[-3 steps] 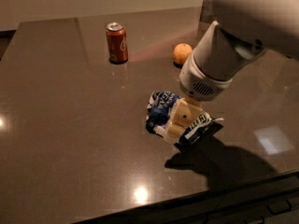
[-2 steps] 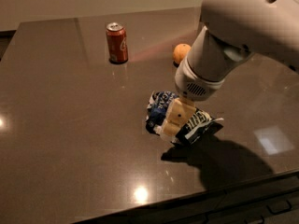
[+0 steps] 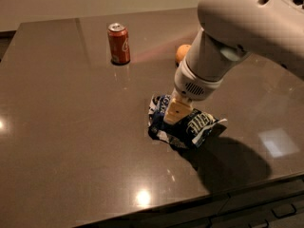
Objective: Move blue chip bag near coke can
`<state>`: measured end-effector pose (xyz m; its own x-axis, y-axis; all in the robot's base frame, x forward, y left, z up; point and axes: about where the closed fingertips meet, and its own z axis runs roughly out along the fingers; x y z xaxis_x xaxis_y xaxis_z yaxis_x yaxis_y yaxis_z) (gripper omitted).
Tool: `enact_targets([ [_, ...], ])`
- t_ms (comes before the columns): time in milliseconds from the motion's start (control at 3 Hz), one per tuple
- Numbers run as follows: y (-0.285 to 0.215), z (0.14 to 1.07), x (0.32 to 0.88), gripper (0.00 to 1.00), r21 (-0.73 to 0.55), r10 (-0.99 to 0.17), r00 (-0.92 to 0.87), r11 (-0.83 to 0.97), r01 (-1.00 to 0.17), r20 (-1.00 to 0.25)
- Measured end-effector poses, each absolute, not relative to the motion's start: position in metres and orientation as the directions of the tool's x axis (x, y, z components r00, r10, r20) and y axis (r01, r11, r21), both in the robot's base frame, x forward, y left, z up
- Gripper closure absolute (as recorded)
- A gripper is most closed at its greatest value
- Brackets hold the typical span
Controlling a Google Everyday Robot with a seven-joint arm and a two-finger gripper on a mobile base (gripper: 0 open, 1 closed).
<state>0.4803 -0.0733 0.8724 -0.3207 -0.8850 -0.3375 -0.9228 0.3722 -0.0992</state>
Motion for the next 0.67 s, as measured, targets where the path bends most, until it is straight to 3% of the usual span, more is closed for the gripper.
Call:
enact_targets([
  [333, -0.053, 0.884, 0.494, 0.8, -0.087, -0.883, -0.302, 0.354, -0.931, -0.361],
  [667, -0.034, 0.893, 0.506, 1.0, -0.08, -0.881, -0.286, 0.339, -0.937, -0.377],
])
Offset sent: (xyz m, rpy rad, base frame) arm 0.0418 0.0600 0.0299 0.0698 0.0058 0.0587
